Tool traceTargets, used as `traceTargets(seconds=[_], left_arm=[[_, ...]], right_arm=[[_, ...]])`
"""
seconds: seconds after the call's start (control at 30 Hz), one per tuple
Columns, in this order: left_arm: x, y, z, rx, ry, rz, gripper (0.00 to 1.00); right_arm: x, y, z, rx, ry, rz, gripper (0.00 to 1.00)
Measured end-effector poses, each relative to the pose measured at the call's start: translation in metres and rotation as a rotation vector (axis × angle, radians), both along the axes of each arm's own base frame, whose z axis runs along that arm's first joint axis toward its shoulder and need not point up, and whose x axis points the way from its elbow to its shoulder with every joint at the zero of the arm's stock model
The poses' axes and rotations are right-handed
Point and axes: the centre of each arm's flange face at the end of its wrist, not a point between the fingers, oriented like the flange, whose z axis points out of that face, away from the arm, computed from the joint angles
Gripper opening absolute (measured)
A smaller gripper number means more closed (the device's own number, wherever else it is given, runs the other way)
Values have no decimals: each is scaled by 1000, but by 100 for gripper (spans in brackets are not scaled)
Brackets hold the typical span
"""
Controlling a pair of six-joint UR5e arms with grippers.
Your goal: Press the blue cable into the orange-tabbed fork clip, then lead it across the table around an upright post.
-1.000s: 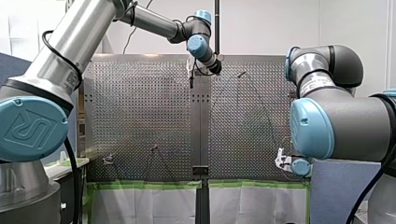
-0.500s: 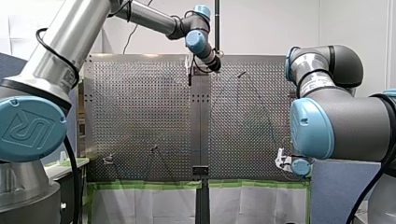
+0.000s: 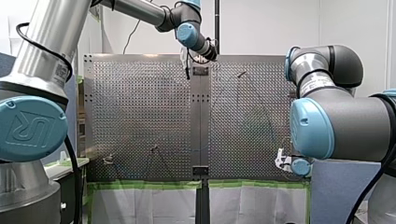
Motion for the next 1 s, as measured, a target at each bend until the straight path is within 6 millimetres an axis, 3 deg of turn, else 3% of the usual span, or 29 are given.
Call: traceTargets(seconds=[0.7, 1.0], left_arm=[[-49, 40, 34, -186, -116, -10, 100], [-66, 59, 40, -258, -160, -5, 100]], right_arm=[[0, 0, 0, 0, 2, 1, 0], [-1, 0, 0, 0, 0, 1, 0]])
